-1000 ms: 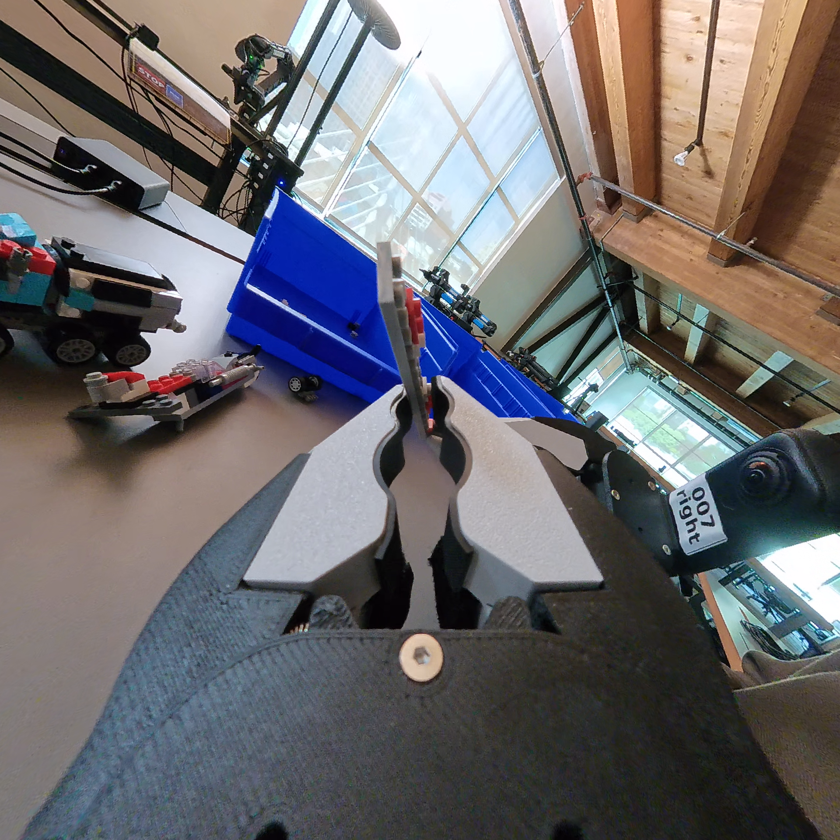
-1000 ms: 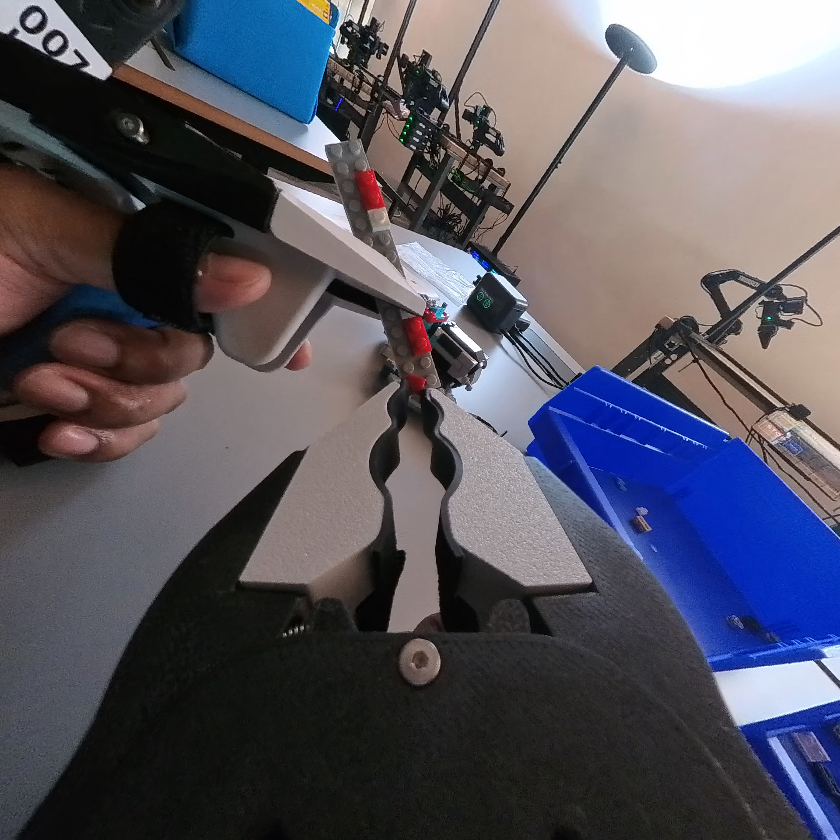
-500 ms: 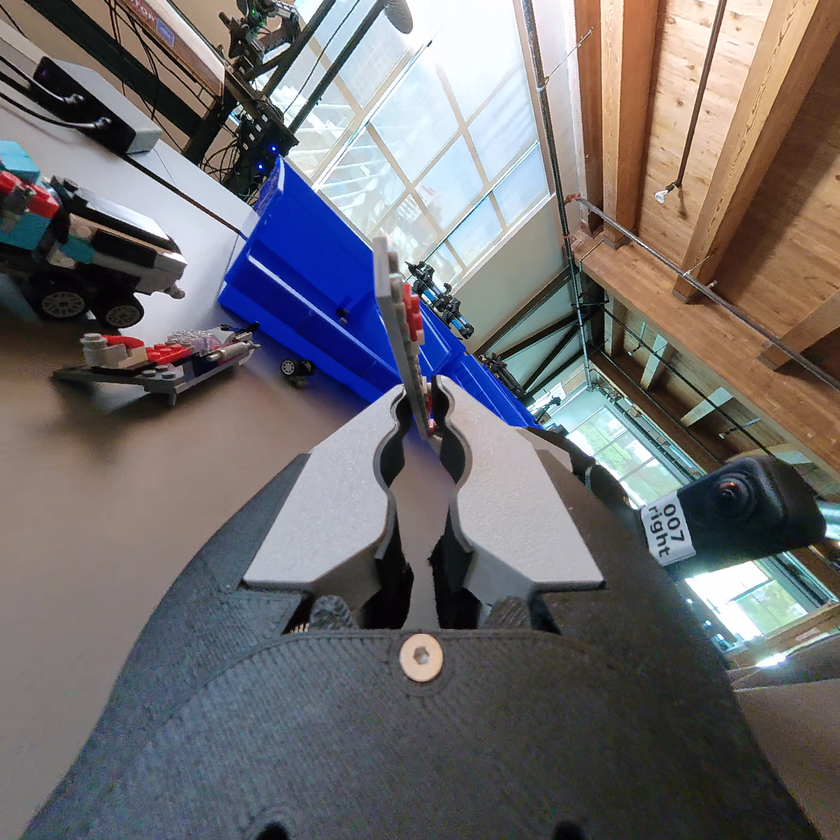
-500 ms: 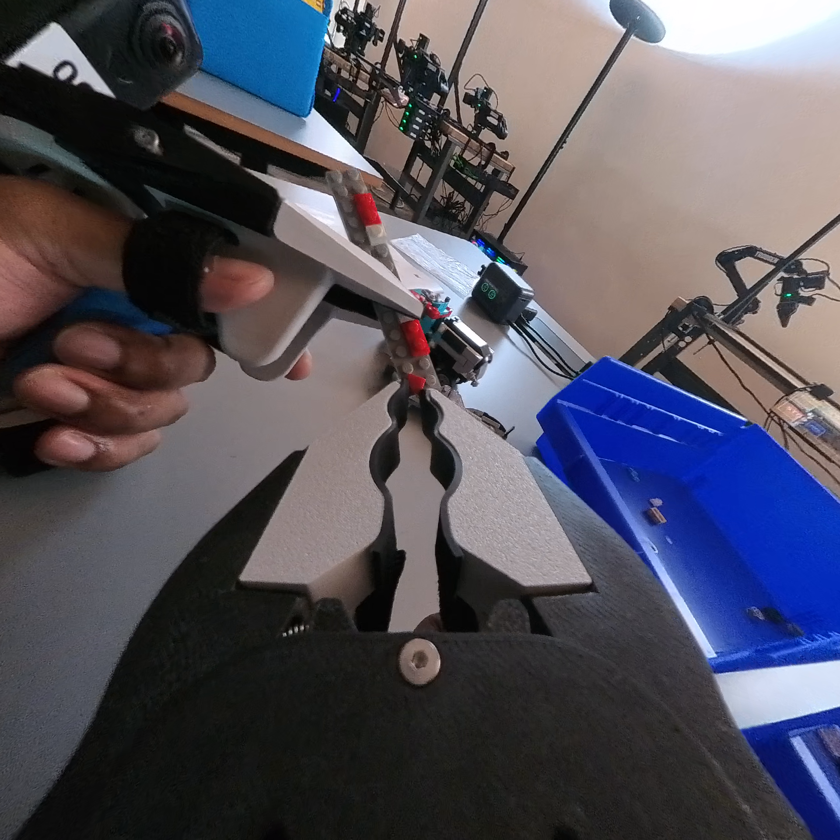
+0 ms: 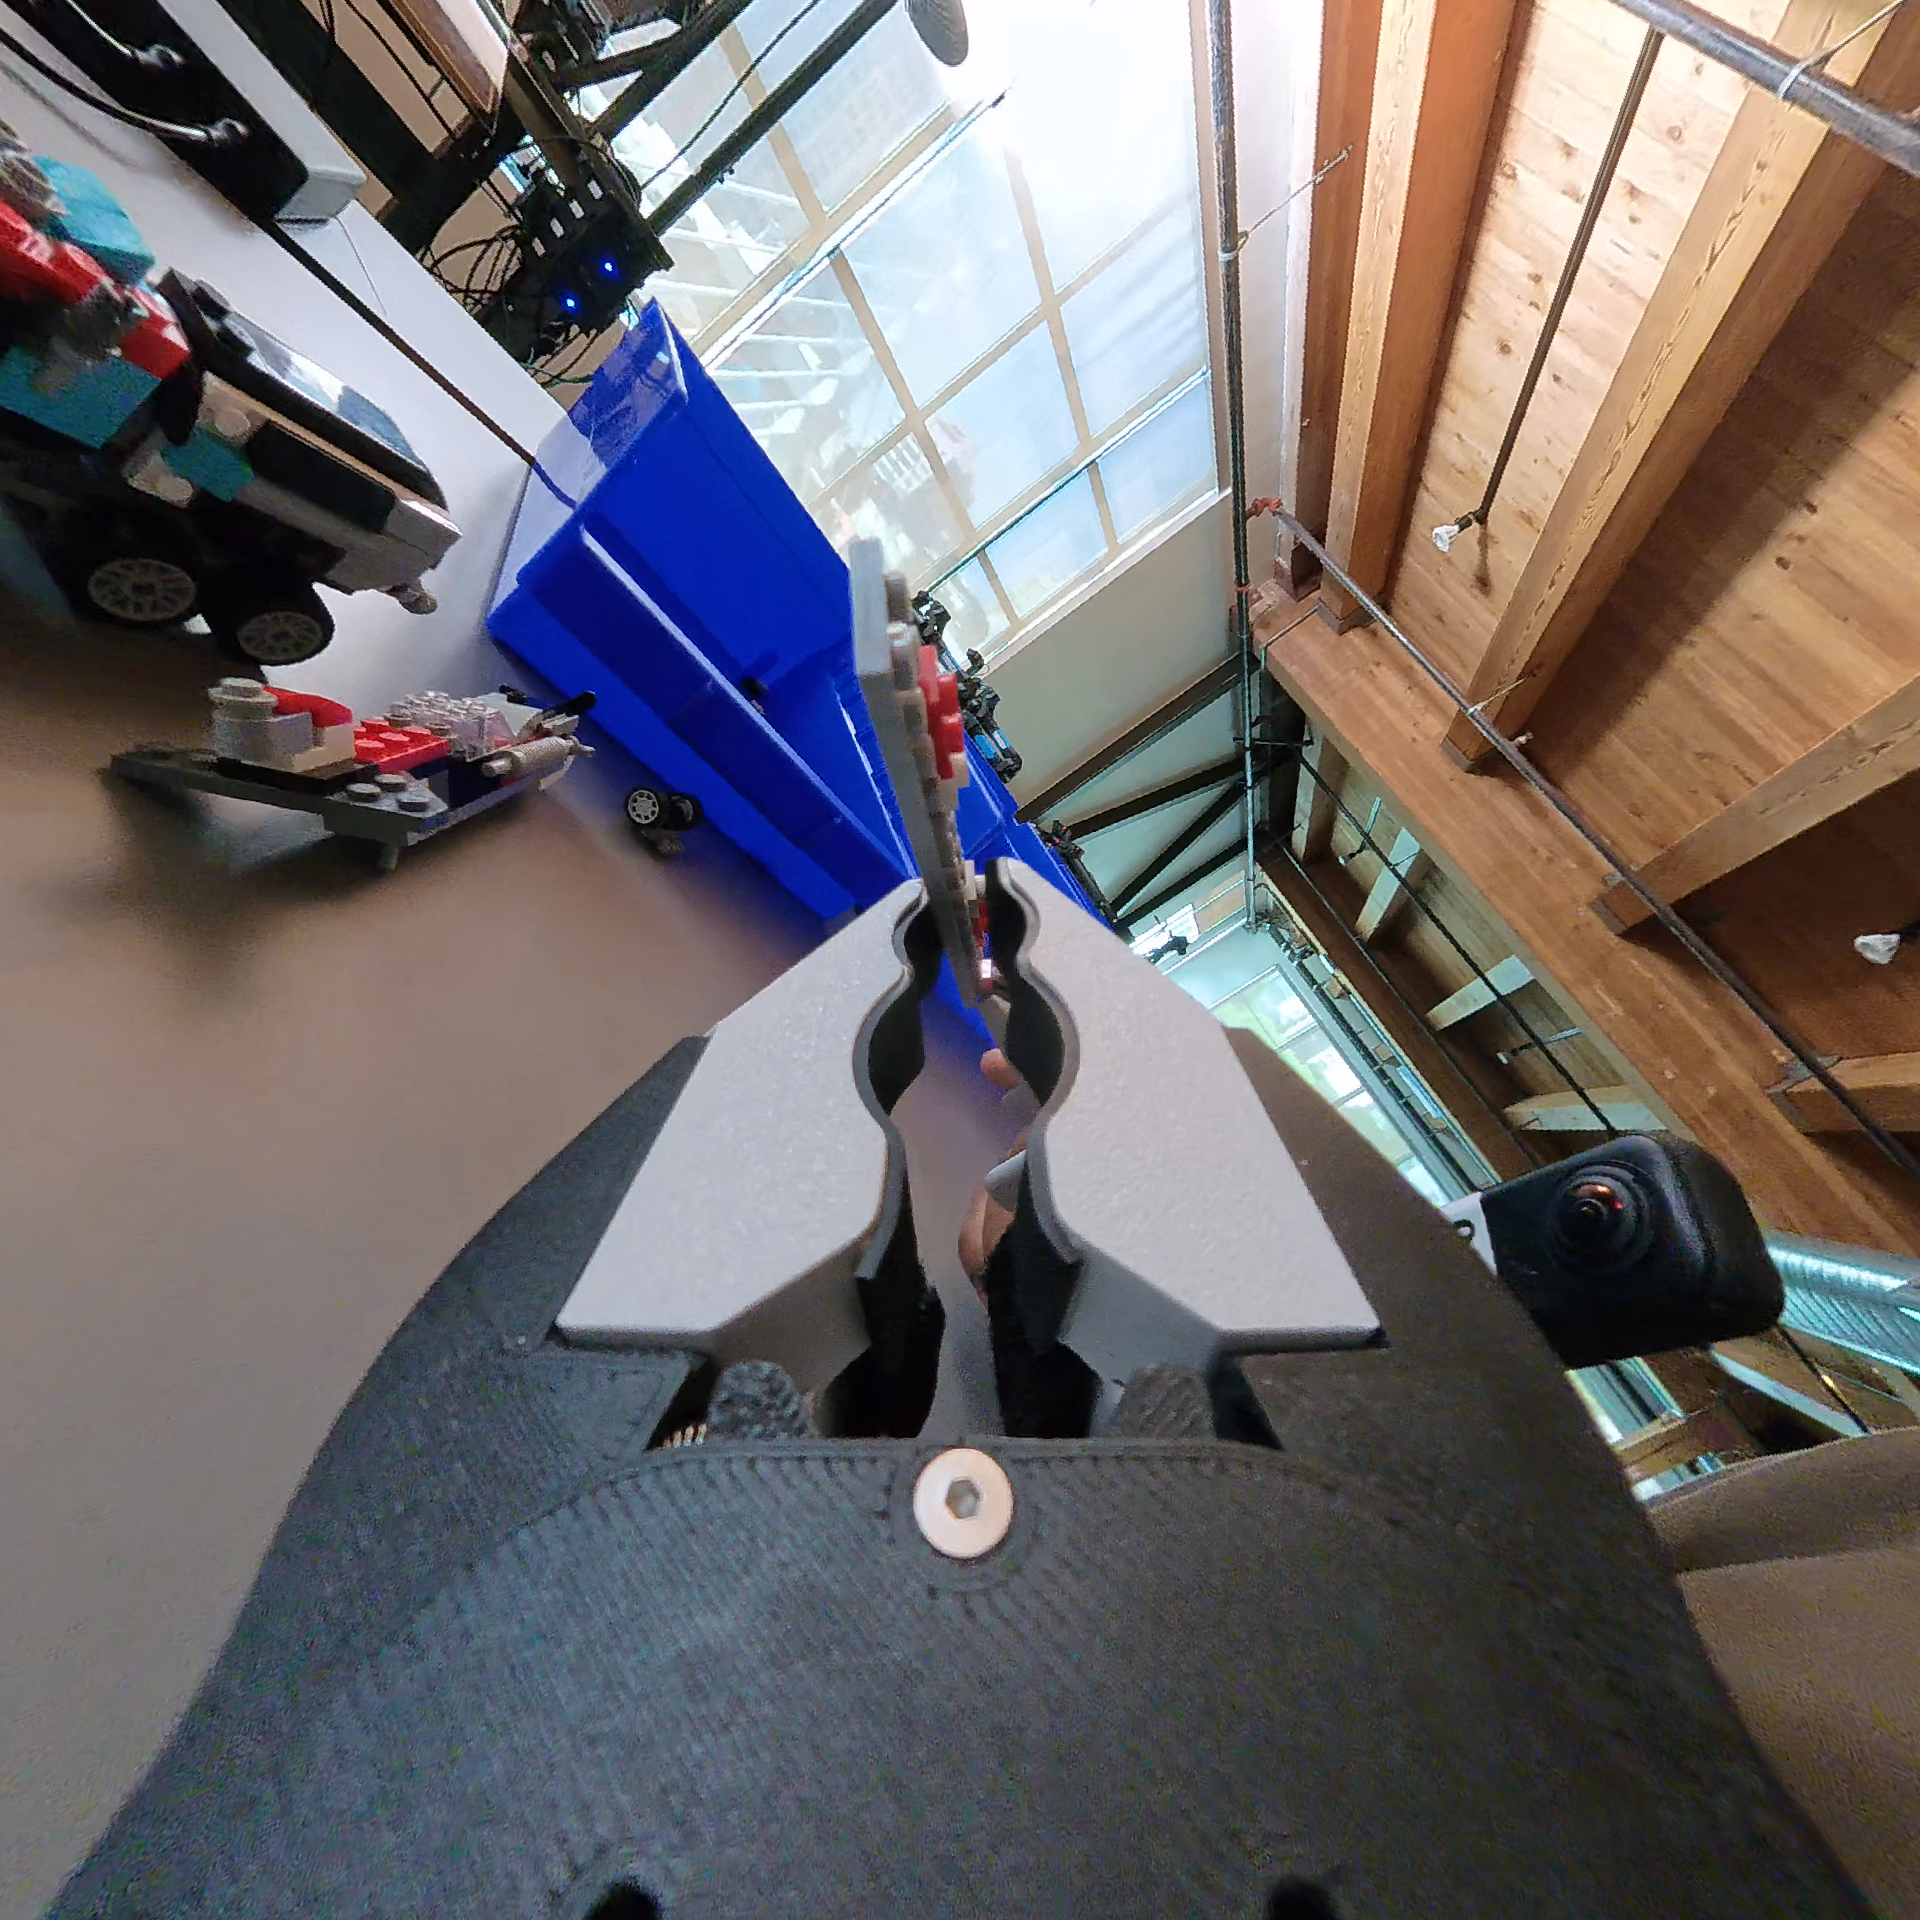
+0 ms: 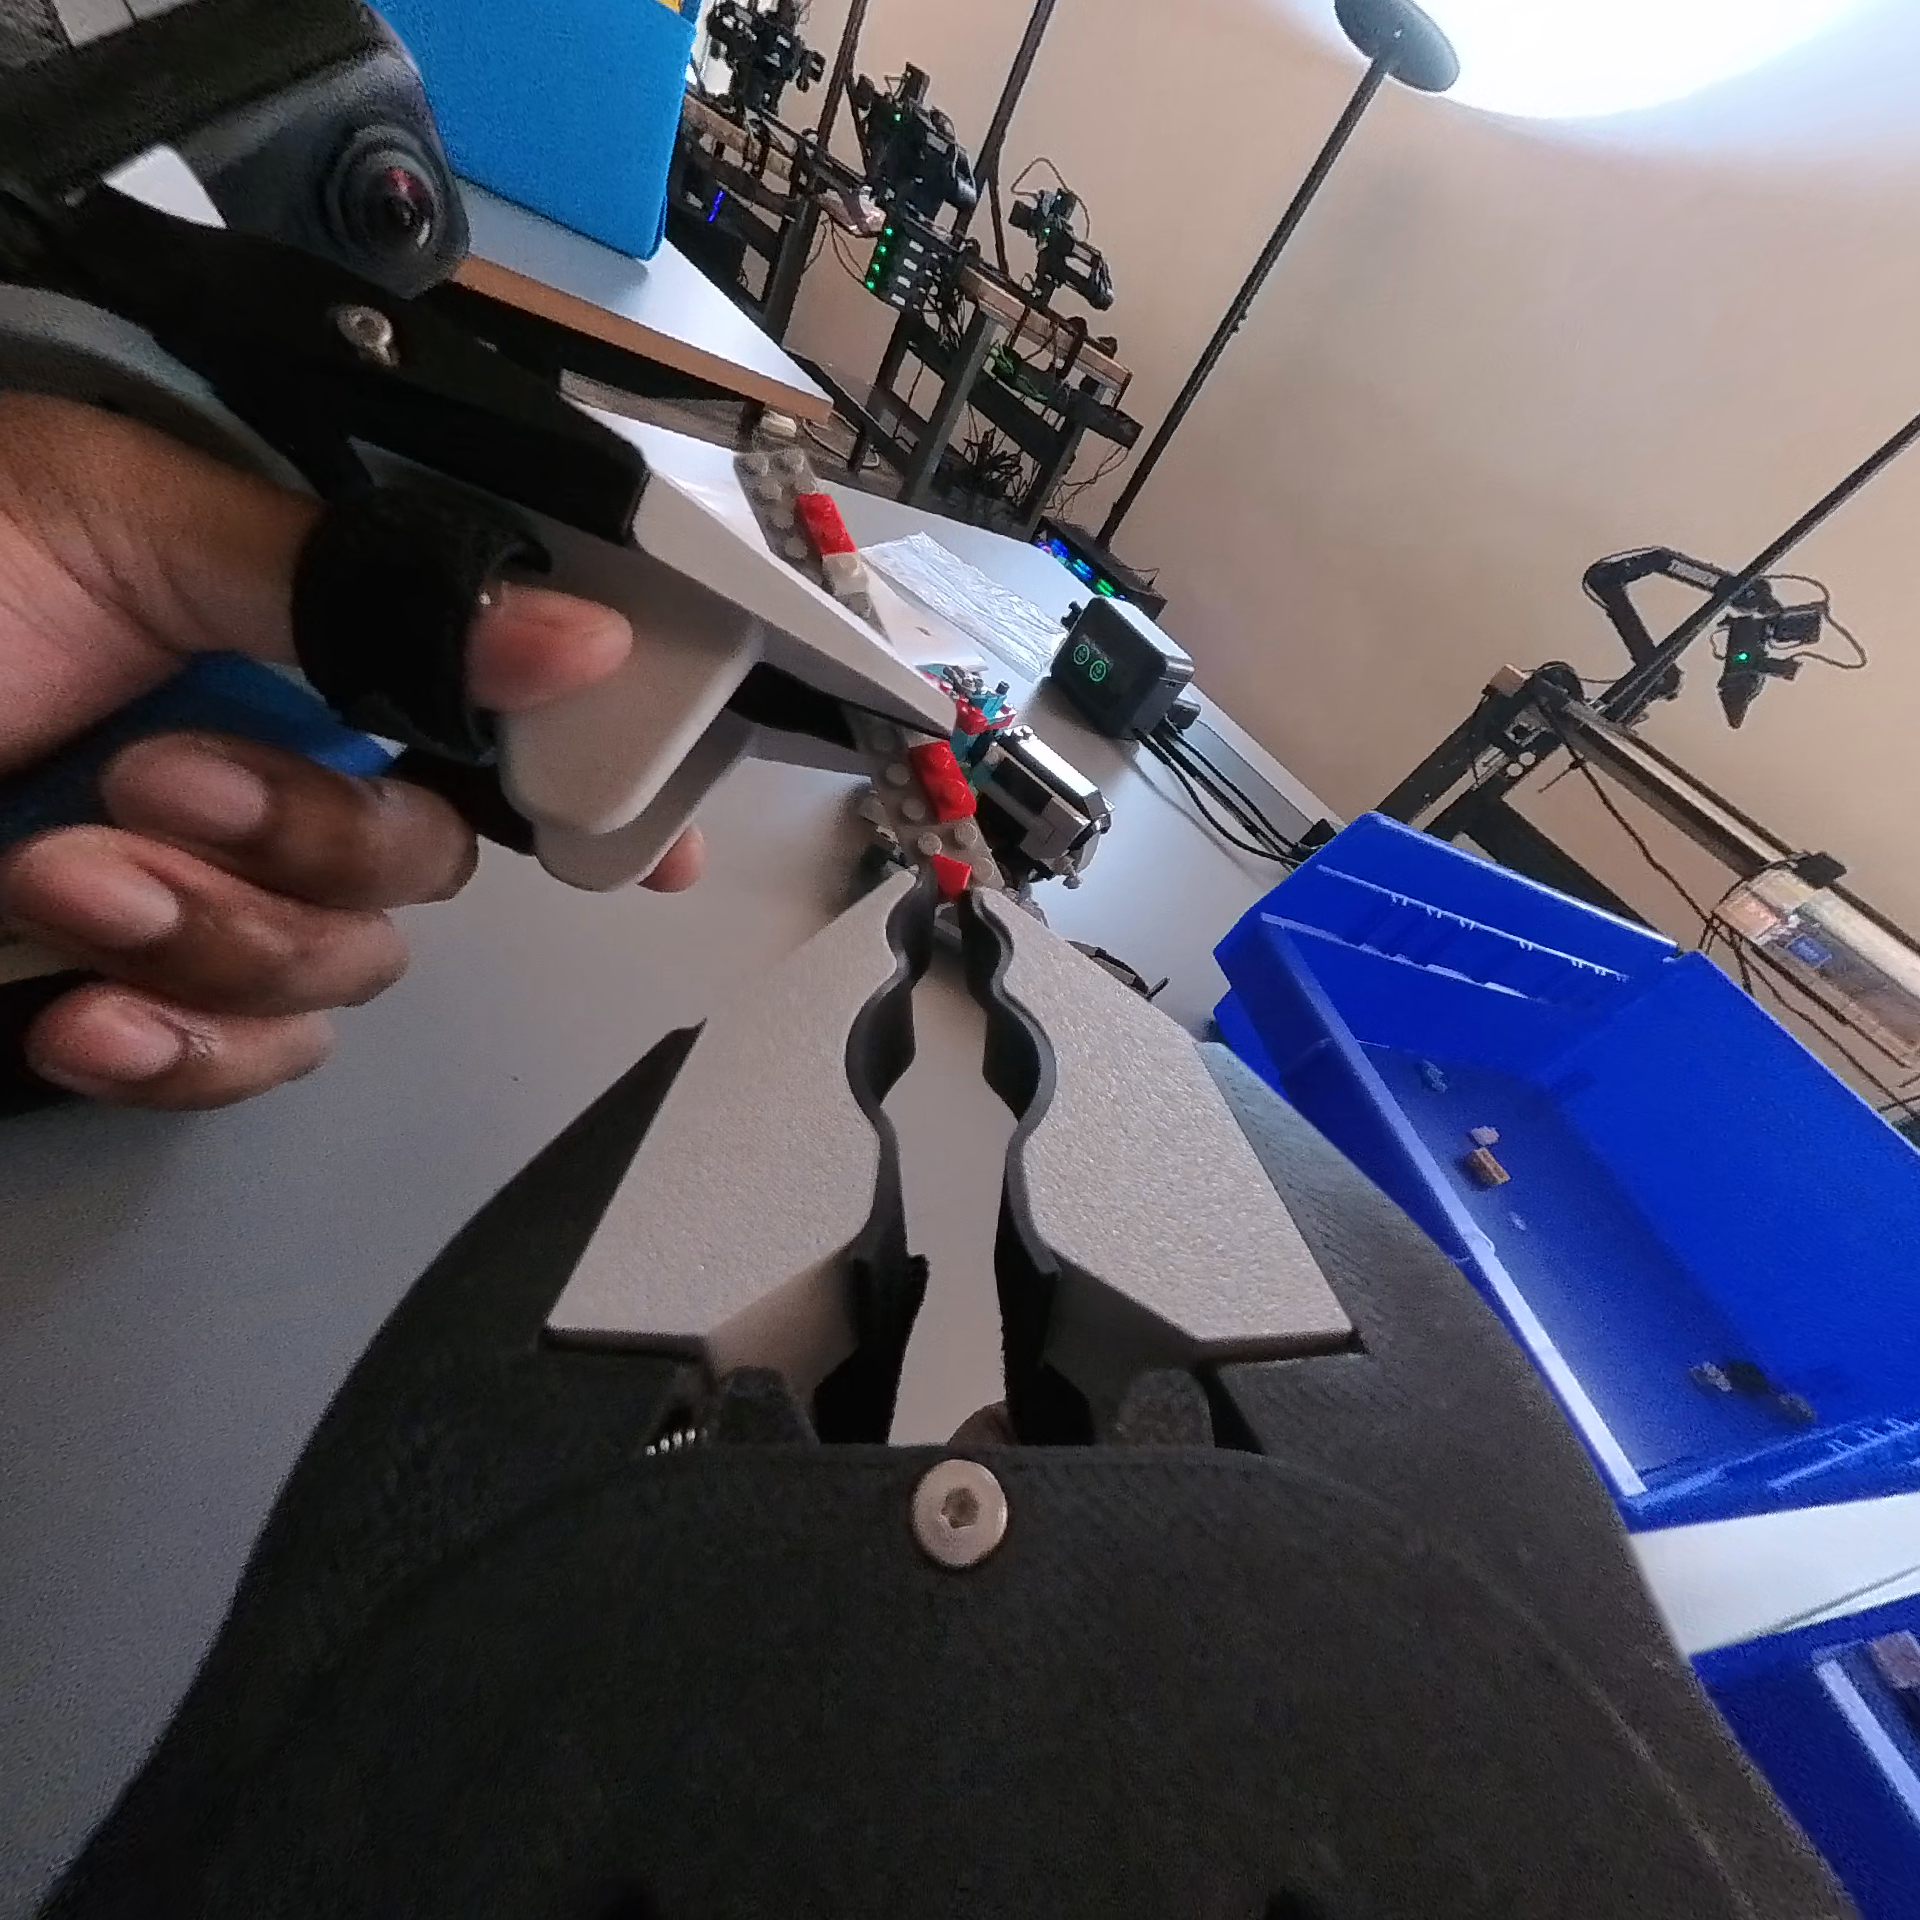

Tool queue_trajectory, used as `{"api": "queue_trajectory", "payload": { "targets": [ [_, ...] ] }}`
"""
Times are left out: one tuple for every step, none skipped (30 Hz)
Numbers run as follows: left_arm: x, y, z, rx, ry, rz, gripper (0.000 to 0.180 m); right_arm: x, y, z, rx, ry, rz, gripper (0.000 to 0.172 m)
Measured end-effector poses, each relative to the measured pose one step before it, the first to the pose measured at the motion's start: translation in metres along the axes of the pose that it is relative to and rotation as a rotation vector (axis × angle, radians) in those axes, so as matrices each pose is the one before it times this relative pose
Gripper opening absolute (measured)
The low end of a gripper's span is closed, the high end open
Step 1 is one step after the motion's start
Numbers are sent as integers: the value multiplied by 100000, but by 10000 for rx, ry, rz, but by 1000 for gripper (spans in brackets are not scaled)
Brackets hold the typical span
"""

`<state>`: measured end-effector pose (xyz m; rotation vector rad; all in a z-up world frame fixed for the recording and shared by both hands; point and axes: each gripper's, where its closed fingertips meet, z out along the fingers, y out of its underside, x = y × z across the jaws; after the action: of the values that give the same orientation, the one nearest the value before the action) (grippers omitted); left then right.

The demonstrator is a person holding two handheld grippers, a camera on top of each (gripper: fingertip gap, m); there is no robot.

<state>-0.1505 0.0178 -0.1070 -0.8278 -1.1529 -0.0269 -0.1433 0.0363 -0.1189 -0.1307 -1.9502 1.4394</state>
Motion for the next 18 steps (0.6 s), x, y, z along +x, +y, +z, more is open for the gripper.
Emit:
{"api": "queue_trajectory", "payload": {
  "targets": [
    [-27,-48,-27,24,17,-53,9,-7,-32,29,18,3,97,4],
    [6,-33,-21,23,12,-12,9,-15,-34,31,6,15,56,4],
    [-6,-40,-27,33,-14,36,9,-2,-8,15,-4,23,18,4],
    [-22,-94,-47,76,-49,80,9,11,-30,-1,3,25,-4,3],
    [18,-84,-50,72,-45,124,9,-17,-74,-21,22,-7,0,3],
    [55,-5,-20,27,-38,157,9,-48,-84,-16,29,-23,12,3],
    [79,46,3,6,-30,173,9,-1,-55,2,5,7,8,3],
    [60,15,-5,30,-47,165,9,1,7,26,-23,23,-7,3],
    [37,-7,-18,24,-38,131,9,-9,16,21,-21,12,-15,3],
    [33,19,-11,3,-17,80,9,22,18,11,-16,16,-2,3],
    [24,13,-3,3,-7,47,9,38,-13,-10,4,12,7,3],
    [11,-13,-7,13,-2,28,9,43,-37,-23,18,12,9,3],
    [2,22,6,-7,-11,24,9,65,-52,-30,15,34,0,3],
    [-2,-1,-11,12,-17,30,9,62,-38,-20,15,35,-13,4],
    [-2,-21,-10,21,-16,25,9,52,-48,-20,16,24,-13,4],
    [26,32,16,-13,4,19,9,5,-9,-1,0,-2,-3,4],
    [25,58,25,-31,8,23,9,-40,43,45,-28,-28,2,5],
    [23,16,1,-5,-2,29,9,-51,71,61,-40,-30,-2,5]
  ]
}}
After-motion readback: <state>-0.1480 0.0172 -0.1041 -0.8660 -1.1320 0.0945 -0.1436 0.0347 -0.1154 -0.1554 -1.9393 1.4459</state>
